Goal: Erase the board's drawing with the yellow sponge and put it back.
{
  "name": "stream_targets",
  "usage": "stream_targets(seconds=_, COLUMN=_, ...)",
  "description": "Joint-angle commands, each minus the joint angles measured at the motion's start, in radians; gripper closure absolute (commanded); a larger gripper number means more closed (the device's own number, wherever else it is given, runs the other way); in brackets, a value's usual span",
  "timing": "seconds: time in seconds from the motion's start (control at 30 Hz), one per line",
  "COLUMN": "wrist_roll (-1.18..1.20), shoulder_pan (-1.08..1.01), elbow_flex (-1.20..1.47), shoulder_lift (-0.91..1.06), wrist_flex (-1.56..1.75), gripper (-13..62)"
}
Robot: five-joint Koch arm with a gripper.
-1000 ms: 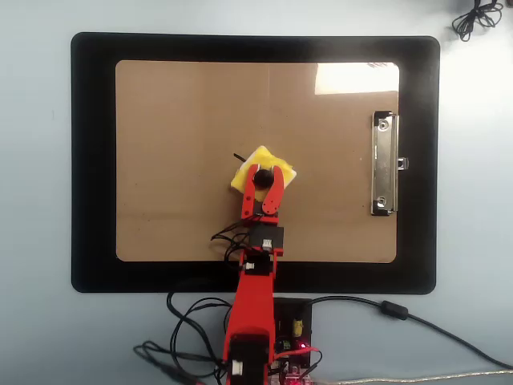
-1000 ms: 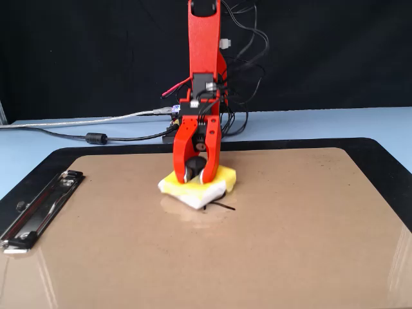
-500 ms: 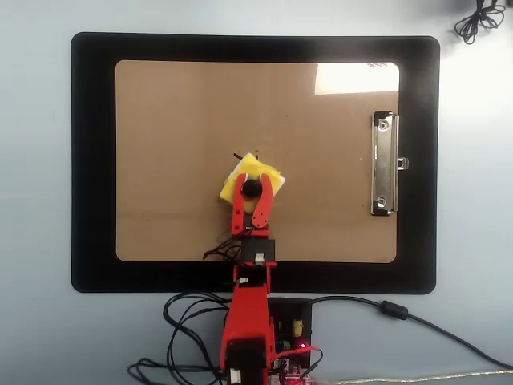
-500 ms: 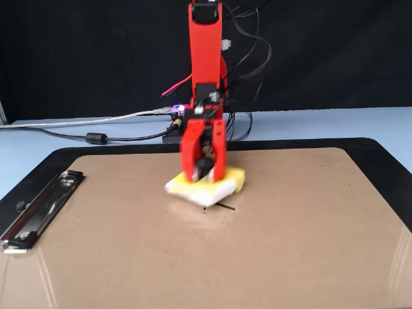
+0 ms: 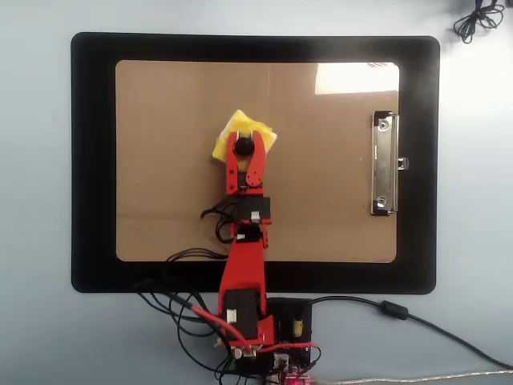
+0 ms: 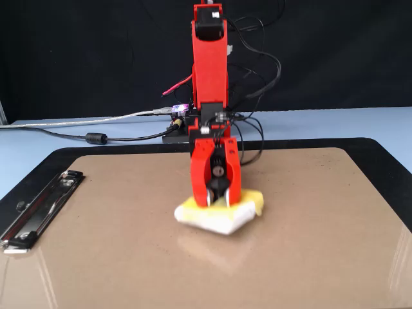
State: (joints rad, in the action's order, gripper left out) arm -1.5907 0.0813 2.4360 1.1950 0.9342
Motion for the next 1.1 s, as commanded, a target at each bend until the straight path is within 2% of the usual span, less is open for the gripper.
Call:
stream_targets(seconds=0.0, wrist_roll=-0.008, shoulder_pan=0.002, elbow_flex=0.144, shoulder_lift=0.112, wrist_flex=0.031, gripper=57.5)
stream_targets(seconds=0.07, wrist_roll=-0.006, shoulder_pan=-0.006, elbow_flex=0.321, shoulder_lift=0.224, wrist_flex=0.074, gripper=57.5)
stream_targets(seconds=0.17, wrist_roll=-0.009, shoulder_pan=-0.005, elbow_flex=0.436, shoulder_lift=0.310, wrist_flex=0.078, gripper=57.5)
stream_targets(seconds=0.27, wrist_roll=-0.011, shoulder_pan=-0.008, elbow_flex=0.314, shoulder_lift=0.268, wrist_flex=0.064, gripper=57.5)
stream_targets(seconds=0.4, wrist_roll=-0.008, shoulder_pan=-0.083, elbow_flex=0.006, shoulder_lift=0.074, wrist_flex=-0.012, gripper=57.5)
stream_targets(seconds=0.5, wrist_roll=-0.003, shoulder_pan=-0.127, elbow_flex=-0.067, shoulder_lift=0.023, wrist_flex=-0.058, gripper=57.5)
stream_targets(seconds=0.77, wrist_roll=-0.003, shoulder_pan=-0.133, elbow_flex=0.448, shoulder_lift=0.453, wrist_flex=-0.061, gripper=57.5)
stream_targets(seconds=0.83, wrist_roll=-0.005, shoulder_pan=-0.133, elbow_flex=0.465, shoulder_lift=0.482, wrist_flex=-0.063, gripper=57.5)
stream_targets(seconds=0.9, wrist_roll=-0.006, shoulder_pan=-0.126, elbow_flex=0.382, shoulder_lift=0.436, wrist_flex=-0.072, gripper=57.5)
stream_targets(seconds=1.07, wrist_roll=-0.006, shoulder_pan=-0.107, elbow_flex=0.011, shoulder_lift=0.115, wrist_flex=-0.130, gripper=57.5)
